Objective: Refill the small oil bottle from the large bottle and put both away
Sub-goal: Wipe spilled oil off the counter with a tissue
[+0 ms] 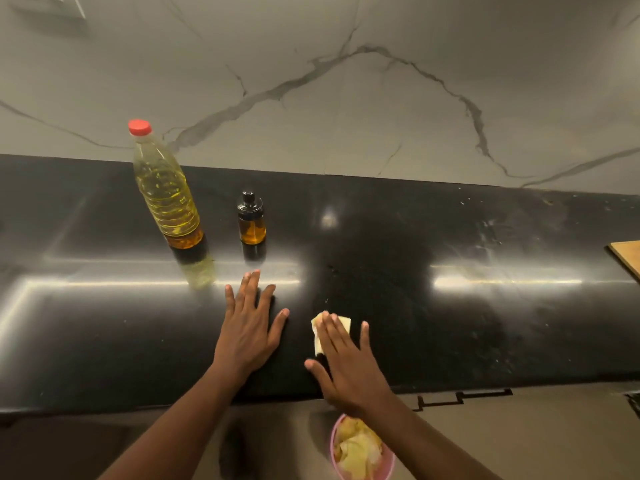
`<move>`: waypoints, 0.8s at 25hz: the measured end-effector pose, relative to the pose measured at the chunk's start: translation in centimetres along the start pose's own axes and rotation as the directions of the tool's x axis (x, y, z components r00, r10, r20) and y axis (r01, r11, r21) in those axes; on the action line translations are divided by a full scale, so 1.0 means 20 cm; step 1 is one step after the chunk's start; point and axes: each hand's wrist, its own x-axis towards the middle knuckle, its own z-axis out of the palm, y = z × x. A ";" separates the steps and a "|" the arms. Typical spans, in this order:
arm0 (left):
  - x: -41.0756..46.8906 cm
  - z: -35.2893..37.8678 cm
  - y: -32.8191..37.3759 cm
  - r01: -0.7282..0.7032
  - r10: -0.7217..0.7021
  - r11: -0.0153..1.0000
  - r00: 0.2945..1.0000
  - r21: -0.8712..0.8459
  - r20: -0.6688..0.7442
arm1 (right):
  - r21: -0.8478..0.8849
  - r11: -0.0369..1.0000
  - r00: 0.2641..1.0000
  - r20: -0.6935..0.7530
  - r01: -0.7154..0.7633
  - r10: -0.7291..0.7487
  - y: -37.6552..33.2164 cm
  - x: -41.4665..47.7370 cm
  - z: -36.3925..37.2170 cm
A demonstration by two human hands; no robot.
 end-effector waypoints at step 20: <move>-0.04 -0.02 0.05 0.173 -0.177 0.982 0.982 -0.070 -0.058 | 0.068 0.952 0.954 0.038 -0.300 0.298 0.25 0.60 -0.29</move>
